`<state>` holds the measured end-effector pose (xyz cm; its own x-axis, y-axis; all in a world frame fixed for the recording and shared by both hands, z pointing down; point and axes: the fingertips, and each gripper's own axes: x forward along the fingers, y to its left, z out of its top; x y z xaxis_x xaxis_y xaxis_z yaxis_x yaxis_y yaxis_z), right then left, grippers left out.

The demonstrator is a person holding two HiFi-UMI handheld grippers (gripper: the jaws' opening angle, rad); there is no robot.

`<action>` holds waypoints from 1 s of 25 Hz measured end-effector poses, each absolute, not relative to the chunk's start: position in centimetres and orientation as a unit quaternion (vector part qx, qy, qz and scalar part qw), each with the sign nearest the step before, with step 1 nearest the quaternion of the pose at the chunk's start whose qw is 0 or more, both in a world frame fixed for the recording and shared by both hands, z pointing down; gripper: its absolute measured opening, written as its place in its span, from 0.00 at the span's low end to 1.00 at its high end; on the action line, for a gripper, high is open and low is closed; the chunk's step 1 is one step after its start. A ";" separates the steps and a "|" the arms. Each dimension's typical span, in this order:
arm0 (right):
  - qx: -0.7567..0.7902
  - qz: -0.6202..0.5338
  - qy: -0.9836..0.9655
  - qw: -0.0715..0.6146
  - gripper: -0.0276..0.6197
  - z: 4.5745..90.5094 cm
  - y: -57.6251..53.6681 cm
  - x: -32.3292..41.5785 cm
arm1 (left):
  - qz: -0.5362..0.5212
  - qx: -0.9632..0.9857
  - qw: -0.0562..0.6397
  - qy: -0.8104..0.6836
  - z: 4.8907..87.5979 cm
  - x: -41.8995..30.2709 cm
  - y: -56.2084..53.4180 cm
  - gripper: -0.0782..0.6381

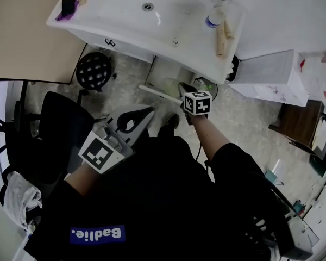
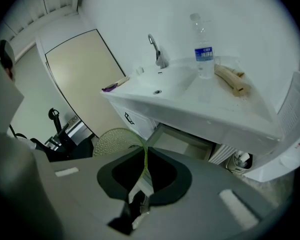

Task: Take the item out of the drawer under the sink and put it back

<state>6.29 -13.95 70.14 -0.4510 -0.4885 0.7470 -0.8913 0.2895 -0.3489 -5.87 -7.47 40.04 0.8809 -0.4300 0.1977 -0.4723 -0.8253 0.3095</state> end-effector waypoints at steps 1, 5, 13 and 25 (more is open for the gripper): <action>0.453 0.384 -0.757 0.272 0.08 70.9 -14.1 6.3 | 0.060 0.953 0.177 -0.238 40.0 -6.1 -7.6 0.10; 0.449 0.385 -0.746 0.306 0.08 73.7 -14.5 6.2 | 0.064 0.951 0.175 -0.245 40.2 -6.9 -8.1 0.10; 0.445 0.389 -0.724 0.355 0.08 78.5 -15.4 6.7 | 0.072 0.944 0.176 -0.269 40.7 -8.1 -8.9 0.10; 0.436 0.392 -0.697 0.413 0.08 84.0 -16.2 7.3 | 0.087 0.936 0.171 -0.296 41.5 -10.5 -8.5 0.10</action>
<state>7.26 -16.22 83.99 -0.2784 -0.2840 0.9175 -0.9315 0.3126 -0.1859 -10.50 -8.48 41.50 0.8096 -0.5238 0.2650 -0.5837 -0.7661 0.2690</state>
